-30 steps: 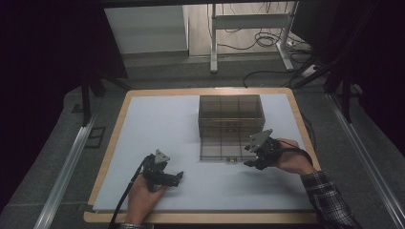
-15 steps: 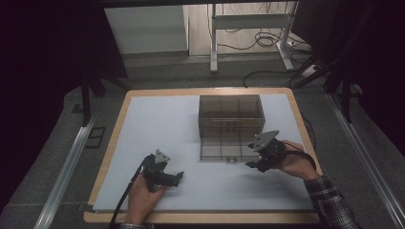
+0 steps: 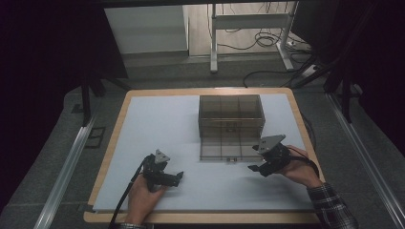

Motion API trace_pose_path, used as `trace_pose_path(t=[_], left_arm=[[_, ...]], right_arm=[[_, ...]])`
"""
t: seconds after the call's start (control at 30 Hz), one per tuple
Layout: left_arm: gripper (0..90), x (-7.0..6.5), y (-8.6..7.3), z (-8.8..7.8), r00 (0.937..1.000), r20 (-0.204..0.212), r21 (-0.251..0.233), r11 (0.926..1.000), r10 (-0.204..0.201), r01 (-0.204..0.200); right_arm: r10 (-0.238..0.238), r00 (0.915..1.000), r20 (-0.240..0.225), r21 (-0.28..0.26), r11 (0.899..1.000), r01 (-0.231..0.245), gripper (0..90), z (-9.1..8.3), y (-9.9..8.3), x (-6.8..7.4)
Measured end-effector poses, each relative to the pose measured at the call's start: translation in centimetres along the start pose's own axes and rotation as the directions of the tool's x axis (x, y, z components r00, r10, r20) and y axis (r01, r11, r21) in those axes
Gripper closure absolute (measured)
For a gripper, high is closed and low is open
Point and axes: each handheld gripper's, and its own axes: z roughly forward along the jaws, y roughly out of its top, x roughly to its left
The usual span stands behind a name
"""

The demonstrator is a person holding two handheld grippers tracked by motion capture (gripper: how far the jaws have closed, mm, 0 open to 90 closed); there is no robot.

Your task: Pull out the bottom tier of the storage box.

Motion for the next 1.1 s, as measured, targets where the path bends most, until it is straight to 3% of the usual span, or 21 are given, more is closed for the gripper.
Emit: trace_pose_path(t=[1.1], left_arm=[[0.0, 0.0, 0.0, 0.0, 1.0000, -0.001, 0.001, 1.0000, 0.002, -0.002]], right_arm=[[0.080, 0.9962, 0.034, -0.054, 0.996, -0.078, 4.8, -1.8, -2.6, 1.8]])
